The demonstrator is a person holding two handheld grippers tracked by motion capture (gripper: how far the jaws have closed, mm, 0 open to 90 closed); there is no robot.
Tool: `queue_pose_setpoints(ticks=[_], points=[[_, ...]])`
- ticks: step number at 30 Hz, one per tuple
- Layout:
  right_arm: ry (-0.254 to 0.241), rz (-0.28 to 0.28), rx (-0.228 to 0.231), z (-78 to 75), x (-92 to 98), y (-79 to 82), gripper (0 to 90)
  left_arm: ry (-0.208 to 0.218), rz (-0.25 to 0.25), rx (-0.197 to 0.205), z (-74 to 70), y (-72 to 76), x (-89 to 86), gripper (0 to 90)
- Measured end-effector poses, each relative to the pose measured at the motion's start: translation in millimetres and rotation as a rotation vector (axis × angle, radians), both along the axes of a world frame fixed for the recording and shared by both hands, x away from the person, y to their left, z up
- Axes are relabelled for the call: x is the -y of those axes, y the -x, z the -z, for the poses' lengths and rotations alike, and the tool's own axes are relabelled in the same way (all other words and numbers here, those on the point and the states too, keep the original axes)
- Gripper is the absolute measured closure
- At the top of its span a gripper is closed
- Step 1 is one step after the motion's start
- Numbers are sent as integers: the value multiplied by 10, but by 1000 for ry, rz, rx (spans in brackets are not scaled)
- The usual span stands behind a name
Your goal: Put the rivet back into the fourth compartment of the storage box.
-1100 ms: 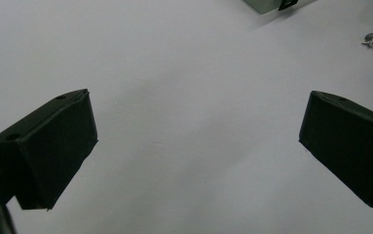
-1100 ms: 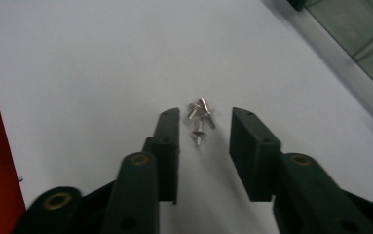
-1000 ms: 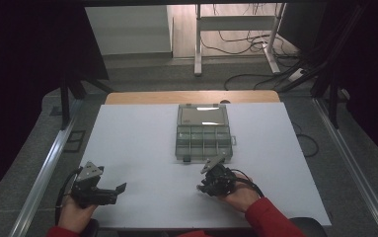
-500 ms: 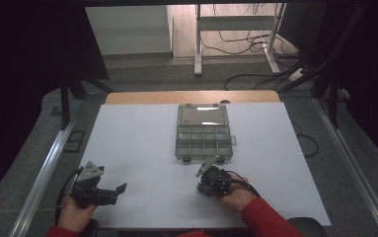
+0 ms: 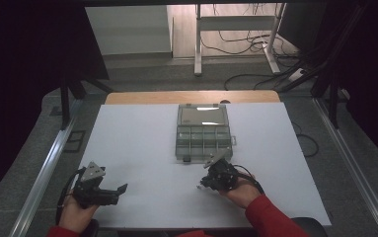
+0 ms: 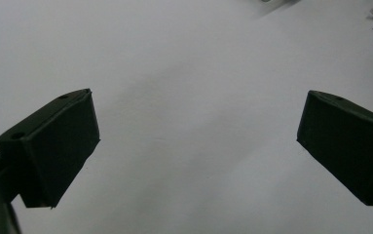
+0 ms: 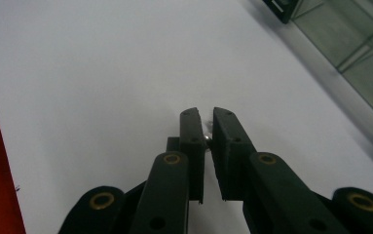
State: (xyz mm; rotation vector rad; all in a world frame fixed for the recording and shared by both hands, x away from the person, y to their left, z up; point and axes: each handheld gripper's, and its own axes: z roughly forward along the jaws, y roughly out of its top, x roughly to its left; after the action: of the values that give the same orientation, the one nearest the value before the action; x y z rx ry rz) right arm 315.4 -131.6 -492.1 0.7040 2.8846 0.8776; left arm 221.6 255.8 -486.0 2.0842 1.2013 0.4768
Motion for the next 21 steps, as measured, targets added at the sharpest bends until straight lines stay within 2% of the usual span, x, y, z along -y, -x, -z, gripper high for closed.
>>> queue_pose_setpoints(ticks=[10,21], points=[[-55,37,29,-129,151,-72,828,-33,-6,-20,10,-18,31,30],[-99,95,57,-264,322,-170,829,-23,-10,-24,11,-23,21,37]])
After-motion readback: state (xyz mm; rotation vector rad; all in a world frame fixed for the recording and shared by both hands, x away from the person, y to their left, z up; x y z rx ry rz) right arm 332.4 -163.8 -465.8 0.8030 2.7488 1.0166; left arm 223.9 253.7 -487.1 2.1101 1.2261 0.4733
